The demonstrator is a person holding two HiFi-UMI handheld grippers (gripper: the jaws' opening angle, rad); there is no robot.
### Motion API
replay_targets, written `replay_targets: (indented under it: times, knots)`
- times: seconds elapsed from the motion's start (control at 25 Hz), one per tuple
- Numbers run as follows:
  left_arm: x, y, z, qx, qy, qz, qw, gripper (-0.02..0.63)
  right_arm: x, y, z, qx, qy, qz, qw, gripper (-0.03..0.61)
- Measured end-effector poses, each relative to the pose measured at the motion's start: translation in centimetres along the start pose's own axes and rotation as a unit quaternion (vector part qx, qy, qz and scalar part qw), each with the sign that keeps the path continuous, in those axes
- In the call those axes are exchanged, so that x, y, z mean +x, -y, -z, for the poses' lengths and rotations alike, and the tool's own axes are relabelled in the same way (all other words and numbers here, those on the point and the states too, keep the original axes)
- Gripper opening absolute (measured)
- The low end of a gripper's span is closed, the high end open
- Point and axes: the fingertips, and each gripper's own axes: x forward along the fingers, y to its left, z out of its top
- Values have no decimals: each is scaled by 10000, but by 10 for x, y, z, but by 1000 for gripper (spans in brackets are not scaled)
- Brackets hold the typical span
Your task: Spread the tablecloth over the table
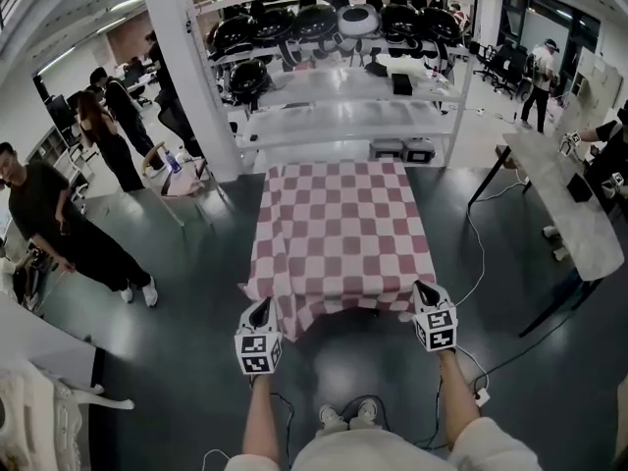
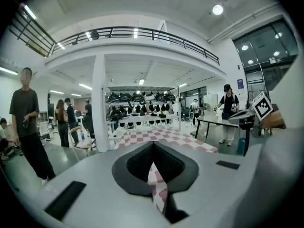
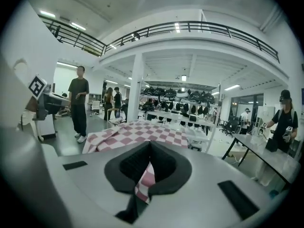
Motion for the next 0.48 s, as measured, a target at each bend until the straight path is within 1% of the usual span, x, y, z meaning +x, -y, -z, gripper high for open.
replay_targets:
  times: [0.12, 0.24, 0.48]
  knots:
    - [-2, 9, -25, 27, 177, 107, 9998, 26, -9, -8, -26, -28, 250, -29, 9997, 14]
    - [2, 15, -46, 76, 349, 200, 9992, 26, -13, -8, -47, -52, 461, 33, 9989, 14]
    - [6, 14, -75, 51, 610, 206, 9979, 26, -16, -6, -82, -203, 776, 130, 9967, 14]
